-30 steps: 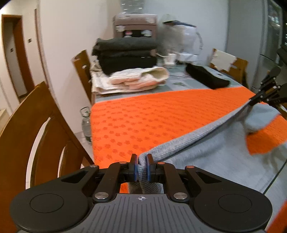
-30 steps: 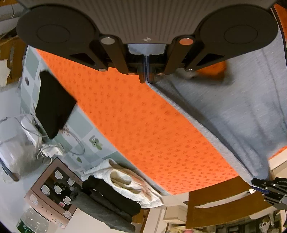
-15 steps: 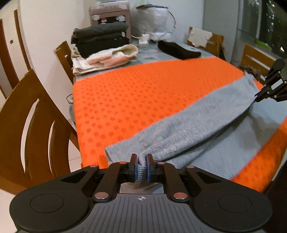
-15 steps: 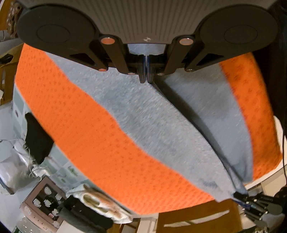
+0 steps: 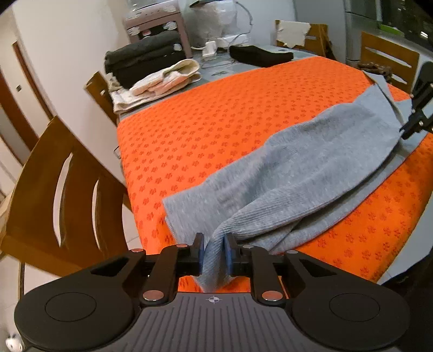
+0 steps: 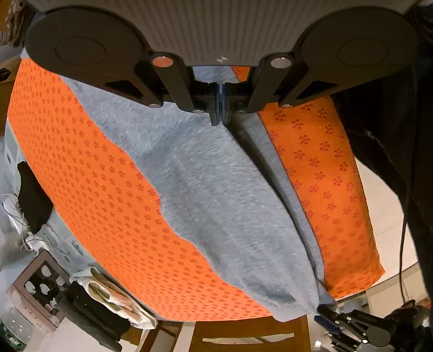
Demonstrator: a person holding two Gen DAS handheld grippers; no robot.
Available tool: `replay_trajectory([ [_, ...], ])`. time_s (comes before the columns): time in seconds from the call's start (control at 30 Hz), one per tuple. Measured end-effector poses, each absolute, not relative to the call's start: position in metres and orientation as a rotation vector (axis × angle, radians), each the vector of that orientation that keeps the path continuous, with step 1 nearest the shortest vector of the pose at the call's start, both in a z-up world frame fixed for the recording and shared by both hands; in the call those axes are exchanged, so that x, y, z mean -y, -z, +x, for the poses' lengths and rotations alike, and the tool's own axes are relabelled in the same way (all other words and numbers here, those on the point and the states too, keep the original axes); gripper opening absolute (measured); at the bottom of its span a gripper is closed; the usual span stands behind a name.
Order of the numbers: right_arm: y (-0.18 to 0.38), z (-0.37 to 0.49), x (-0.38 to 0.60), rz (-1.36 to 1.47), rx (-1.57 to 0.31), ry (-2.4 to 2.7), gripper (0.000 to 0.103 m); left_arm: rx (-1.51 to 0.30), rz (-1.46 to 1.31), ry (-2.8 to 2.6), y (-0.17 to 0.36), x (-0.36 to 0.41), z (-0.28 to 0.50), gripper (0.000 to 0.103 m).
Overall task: Fold clothes
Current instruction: 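Fold the held sweater edge lengthwise over the body with both grippers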
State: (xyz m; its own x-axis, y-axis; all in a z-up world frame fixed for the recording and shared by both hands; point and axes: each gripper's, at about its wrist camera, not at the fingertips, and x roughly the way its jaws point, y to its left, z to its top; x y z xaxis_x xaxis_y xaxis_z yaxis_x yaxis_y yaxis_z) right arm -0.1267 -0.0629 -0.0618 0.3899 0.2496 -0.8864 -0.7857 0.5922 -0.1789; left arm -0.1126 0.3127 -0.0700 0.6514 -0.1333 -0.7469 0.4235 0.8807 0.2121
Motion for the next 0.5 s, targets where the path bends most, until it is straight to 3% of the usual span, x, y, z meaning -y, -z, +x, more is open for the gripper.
replay_trajectory([
  [0.03,0.062,-0.128,0.064,-0.652,-0.945,-0.714,0.002,-0.804,0.384,0.320,0.069,-0.314,-0.115,0.032],
  [0.2,0.051,-0.120,0.067,-0.613,-0.917,-0.666,0.002,-0.818,0.393,0.355,0.070,-0.312,-0.118,0.044],
  [0.33,0.040,-0.112,0.068,-0.591,-0.894,-0.623,0.002,-0.810,0.457,0.402,0.076,-0.307,-0.114,0.045],
  [0.43,0.031,-0.106,0.069,-0.575,-0.877,-0.589,0.002,-0.762,0.516,0.406,0.073,-0.306,-0.106,0.014],
  [0.5,0.026,-0.098,0.069,-0.566,-0.859,-0.542,0.002,-0.730,0.555,0.408,0.070,-0.305,-0.100,0.011],
])
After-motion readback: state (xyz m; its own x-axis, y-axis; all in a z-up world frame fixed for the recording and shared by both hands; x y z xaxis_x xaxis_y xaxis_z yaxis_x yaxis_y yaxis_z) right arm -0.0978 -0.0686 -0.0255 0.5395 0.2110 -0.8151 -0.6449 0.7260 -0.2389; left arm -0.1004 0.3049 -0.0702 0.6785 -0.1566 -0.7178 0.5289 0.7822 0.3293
